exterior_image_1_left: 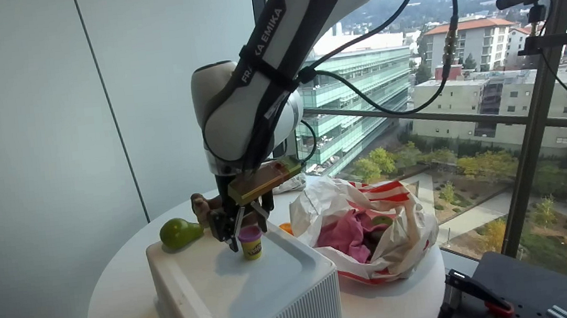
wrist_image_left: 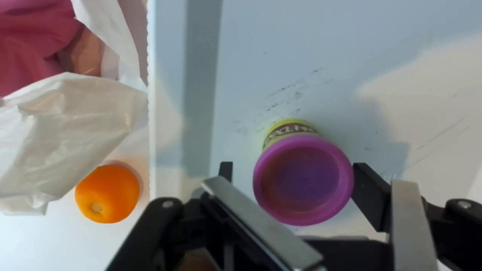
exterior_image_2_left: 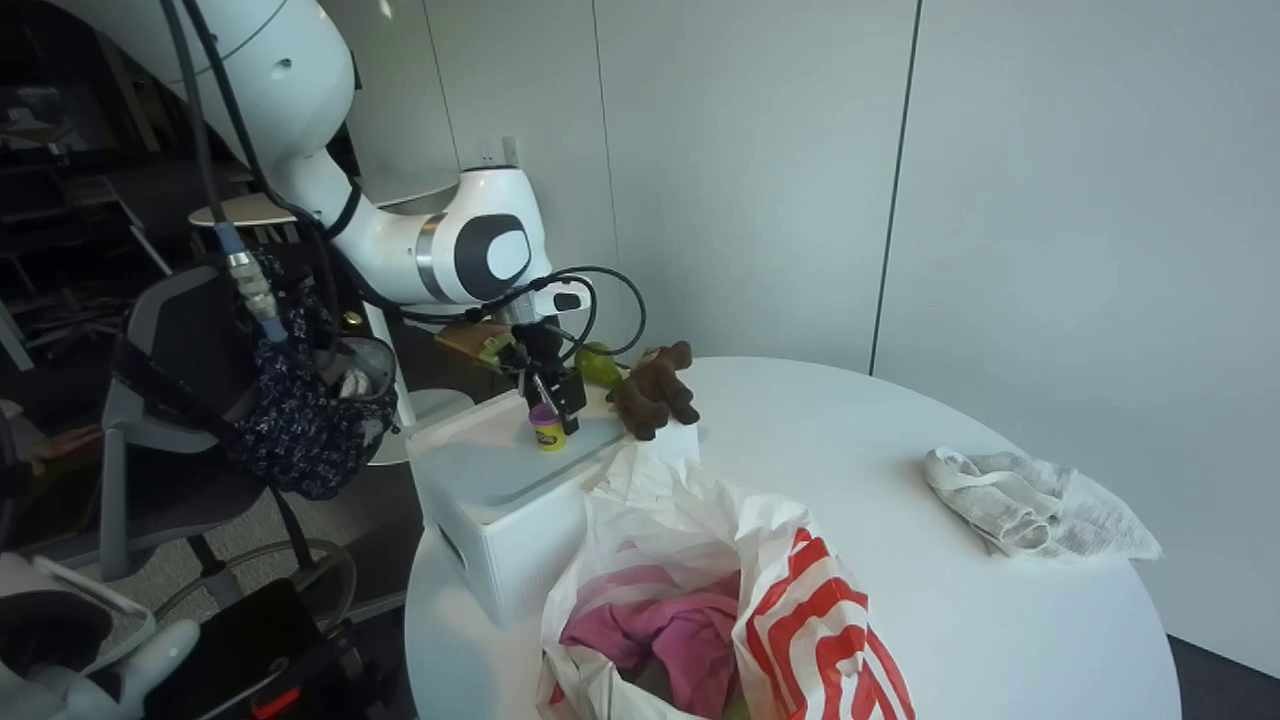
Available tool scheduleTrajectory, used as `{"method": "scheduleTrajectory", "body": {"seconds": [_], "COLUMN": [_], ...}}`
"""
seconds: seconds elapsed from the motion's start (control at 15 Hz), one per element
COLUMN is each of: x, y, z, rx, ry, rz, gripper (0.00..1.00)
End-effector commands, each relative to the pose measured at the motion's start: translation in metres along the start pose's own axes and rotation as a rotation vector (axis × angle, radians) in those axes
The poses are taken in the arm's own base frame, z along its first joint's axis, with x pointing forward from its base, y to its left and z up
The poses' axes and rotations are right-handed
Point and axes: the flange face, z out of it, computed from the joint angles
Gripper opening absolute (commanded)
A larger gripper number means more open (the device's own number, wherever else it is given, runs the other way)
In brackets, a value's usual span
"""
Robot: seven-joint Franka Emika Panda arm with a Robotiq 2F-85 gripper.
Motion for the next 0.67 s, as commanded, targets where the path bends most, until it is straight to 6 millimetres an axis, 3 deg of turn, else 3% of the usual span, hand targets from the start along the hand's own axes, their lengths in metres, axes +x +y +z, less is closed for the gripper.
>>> {"method": "scheduleTrajectory", "body": {"seconds": [0.0,0.2,0.47,0.6], "x": [0.002,0.002,-0.002,-0.010], "y": [0.000,0.009,0.046,0.078], "z": [-0.015,-0.027,-0.064,-0.083], "rx": [-0.011,-0.034,-0.110,-0.178], "ry": [0.042,0.043,0.068,0.075], "rz": [-0.015,-0.001,0.072,0.157], "gripper": [0.51,0.29,0.24,0.24]}}
